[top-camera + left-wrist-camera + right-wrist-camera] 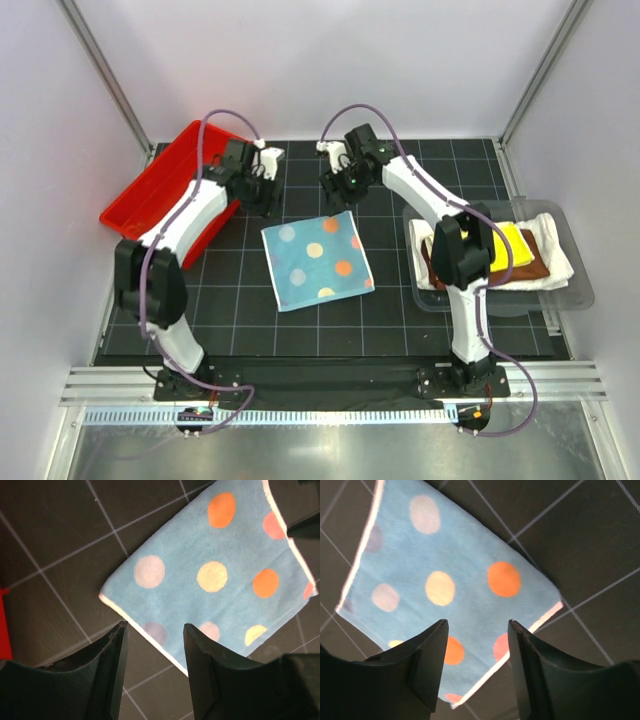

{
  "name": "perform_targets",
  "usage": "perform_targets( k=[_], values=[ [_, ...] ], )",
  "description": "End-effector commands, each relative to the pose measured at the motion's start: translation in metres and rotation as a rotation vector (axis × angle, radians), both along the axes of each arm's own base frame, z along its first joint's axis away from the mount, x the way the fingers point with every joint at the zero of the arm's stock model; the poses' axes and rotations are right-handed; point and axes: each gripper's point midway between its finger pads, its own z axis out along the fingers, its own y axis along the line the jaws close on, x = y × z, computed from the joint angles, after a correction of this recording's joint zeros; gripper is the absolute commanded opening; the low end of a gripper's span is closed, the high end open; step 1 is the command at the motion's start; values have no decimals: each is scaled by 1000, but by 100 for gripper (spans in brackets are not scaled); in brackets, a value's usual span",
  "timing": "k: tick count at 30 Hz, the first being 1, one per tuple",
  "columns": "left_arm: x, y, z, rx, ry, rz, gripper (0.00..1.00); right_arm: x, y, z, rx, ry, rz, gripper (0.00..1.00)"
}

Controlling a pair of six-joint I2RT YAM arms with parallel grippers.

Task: Fold and stack the towels
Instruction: Fold the towel

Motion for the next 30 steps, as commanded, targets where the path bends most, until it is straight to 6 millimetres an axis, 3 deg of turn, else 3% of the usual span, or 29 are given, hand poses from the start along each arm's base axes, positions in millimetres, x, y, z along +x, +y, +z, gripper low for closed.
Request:
perform_targets(
  k=[1, 2, 4, 9, 15, 24, 28, 30],
  values=[
    [-2, 0, -18, 72, 67, -192, 49, 1, -18, -10, 9, 88, 104, 59],
    [2, 1, -35, 83, 119, -192, 48, 12, -25, -7, 16, 76, 98, 61],
    [13, -3, -37, 67, 142, -192, 46, 15, -32, -24, 3, 122, 105, 64],
    [28, -2, -62, 100, 160, -210, 48, 37, -44, -43, 11, 124, 111, 68],
    [43, 7, -74, 73, 157, -219, 50, 51, -39, -70, 37, 139, 143, 68],
    [44, 21, -91, 86, 237, -289, 48, 59, -33, -81, 118, 145, 175, 56],
    [40, 25, -90, 68, 273, -314, 45, 64, -31, -78, 162, 132, 179, 31],
    [37, 27, -92, 82, 280, -332, 45, 66, -32, -79, 169, 132, 167, 28]
  ],
)
